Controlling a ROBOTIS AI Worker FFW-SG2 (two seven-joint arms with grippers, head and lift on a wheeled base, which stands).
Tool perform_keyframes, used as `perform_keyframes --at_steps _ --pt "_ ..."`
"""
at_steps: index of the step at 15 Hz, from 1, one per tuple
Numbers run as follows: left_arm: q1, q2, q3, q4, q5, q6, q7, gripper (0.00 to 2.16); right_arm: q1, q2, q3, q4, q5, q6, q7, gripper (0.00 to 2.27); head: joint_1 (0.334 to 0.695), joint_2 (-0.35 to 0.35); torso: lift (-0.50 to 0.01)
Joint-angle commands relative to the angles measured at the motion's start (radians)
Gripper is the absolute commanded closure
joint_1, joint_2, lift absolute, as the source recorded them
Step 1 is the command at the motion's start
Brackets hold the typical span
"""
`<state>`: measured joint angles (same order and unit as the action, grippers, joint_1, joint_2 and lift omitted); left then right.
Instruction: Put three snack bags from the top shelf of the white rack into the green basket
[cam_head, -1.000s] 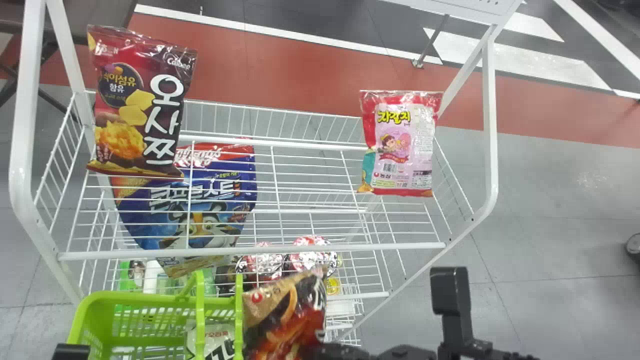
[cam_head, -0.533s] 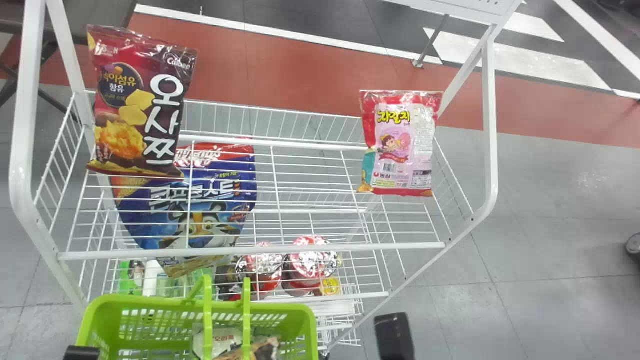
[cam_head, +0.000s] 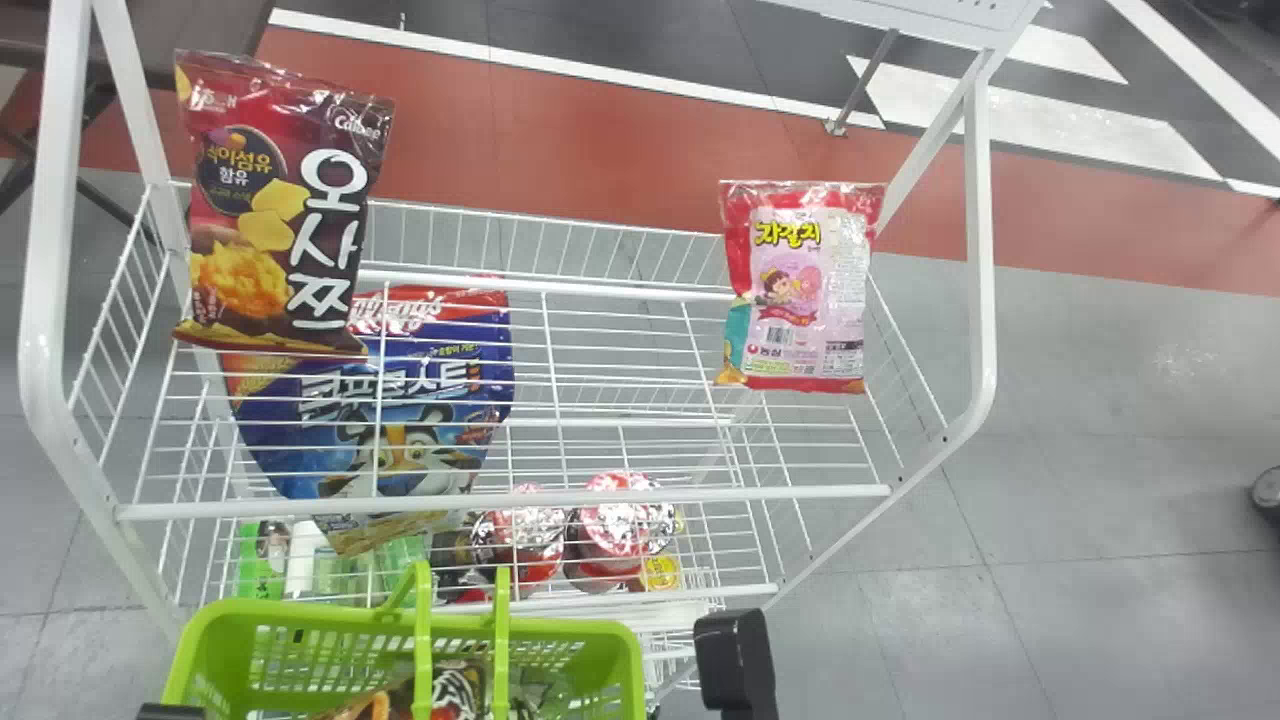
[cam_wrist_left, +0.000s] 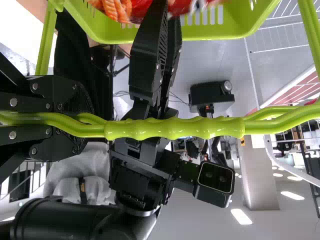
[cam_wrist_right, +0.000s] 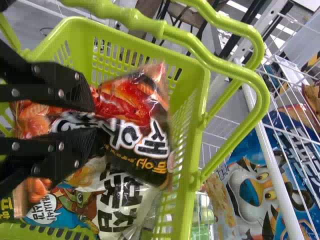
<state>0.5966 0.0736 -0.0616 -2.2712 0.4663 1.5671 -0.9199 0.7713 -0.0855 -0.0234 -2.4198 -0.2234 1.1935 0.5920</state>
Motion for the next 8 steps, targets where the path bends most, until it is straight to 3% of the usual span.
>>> perform_keyframes --at_steps 1,4,8 --pt "-0.001 -0.002 -0.006 -0.002 -0.001 0.004 0.006 2.15 0.008 0.000 -0.024 -0.004 -0.001 -0.025 0.000 0.05 0.695 -0.350 0.000" --pt "-0.005 0.000 -0.012 -0.002 -0.005 0.004 0.009 2.15 0.019 0.001 -0.084 -0.025 -0.002 -0.071 0.000 0.05 0.695 -0.350 0.000" --pt "-0.001 0.003 -0.007 -0.004 -0.005 0.004 0.004 2.15 -0.001 0.017 -0.185 0.002 -0.008 -0.375 -0.049 0.05 0.695 -0.350 0.000"
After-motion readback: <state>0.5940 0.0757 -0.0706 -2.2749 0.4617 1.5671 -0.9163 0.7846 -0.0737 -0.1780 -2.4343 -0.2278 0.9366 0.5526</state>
